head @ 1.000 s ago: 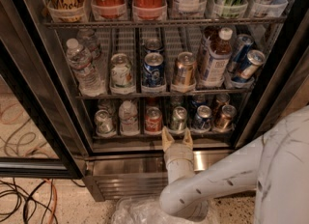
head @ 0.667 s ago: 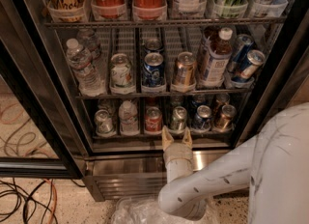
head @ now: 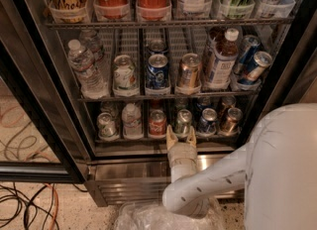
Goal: Pick green can from bottom shelf of fridge
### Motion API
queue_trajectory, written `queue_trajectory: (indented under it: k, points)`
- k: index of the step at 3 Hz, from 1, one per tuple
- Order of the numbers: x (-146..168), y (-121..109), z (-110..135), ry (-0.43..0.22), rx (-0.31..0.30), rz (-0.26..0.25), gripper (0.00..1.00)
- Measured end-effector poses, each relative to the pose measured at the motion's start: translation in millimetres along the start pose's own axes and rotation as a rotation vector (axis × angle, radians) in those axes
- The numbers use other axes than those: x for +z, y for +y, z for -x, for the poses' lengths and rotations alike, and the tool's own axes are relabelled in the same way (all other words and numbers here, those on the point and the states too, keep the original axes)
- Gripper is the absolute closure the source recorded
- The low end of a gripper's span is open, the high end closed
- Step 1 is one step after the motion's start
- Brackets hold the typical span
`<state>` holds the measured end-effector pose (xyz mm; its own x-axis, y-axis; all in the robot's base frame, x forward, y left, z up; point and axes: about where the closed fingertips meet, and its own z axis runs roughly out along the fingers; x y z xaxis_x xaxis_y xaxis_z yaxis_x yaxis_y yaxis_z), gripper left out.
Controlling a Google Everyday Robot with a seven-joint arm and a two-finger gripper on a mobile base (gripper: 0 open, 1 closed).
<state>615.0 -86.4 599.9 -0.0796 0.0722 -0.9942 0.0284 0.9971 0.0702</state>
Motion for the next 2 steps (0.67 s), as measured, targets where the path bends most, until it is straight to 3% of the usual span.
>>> queue_trajectory:
  k: [2]
  points:
    - [25,0,-6,-0.002,-0.007,0.015,0.4]
